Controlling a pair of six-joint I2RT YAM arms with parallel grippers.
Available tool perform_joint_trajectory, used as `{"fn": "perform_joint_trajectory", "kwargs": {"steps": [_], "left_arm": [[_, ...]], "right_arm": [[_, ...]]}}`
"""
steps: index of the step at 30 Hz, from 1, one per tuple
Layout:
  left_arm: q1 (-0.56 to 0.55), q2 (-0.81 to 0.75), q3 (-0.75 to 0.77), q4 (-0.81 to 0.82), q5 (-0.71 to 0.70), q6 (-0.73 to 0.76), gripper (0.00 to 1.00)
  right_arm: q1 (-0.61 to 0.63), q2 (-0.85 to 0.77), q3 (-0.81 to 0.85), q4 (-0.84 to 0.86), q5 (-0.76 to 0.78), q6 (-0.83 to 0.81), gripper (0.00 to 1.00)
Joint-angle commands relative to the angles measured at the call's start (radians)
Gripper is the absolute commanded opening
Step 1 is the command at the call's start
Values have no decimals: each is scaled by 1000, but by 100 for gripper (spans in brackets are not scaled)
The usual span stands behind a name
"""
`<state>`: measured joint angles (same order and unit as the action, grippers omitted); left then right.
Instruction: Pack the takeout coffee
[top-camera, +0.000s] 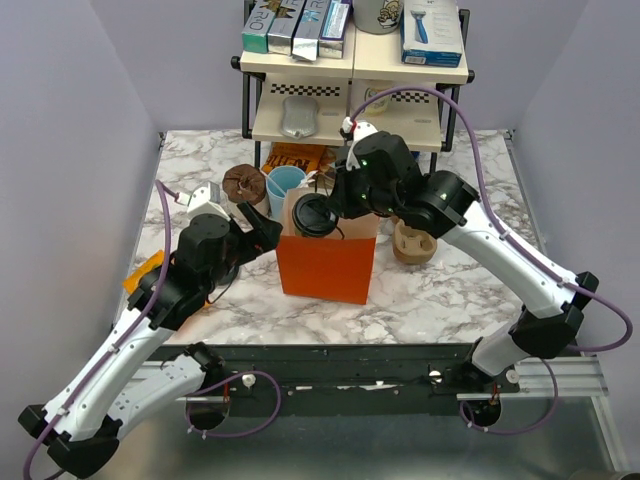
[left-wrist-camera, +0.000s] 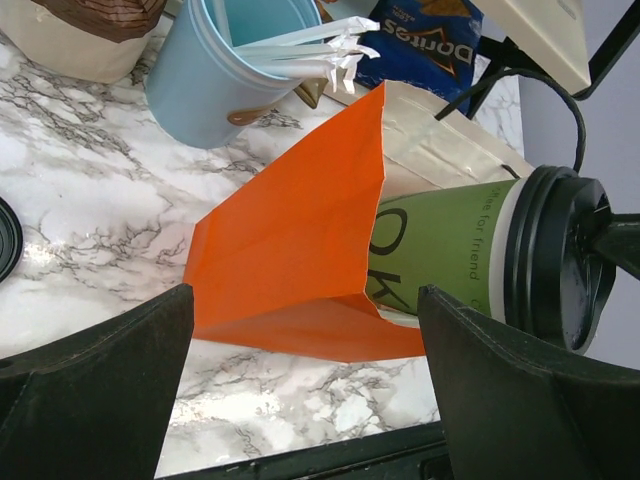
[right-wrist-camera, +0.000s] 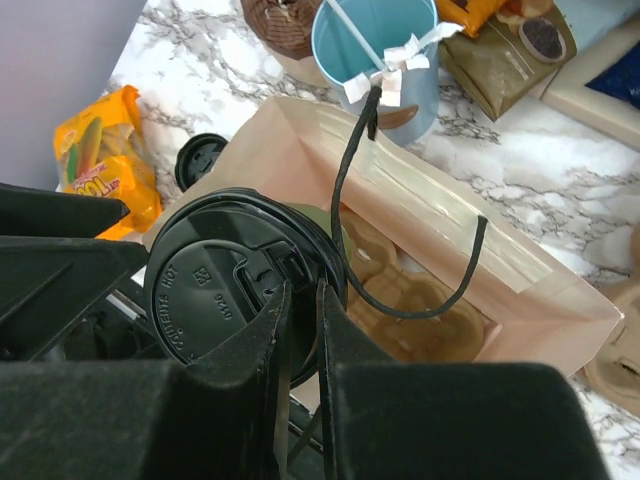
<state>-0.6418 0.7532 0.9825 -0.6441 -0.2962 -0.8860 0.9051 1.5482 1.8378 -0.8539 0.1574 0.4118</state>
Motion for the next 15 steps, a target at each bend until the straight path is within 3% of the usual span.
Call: {"fn": "perform_joint_trajectory", "kwargs": {"steps": [1, 15], "left_arm": [[-2, -3, -11, 56, 23, 35, 99], [-2, 67, -15, 135, 40, 64, 99]], "right_arm": [[20, 0, -15, -30, 80, 47, 1], [26, -22, -34, -44, 10, 65, 1]]}}
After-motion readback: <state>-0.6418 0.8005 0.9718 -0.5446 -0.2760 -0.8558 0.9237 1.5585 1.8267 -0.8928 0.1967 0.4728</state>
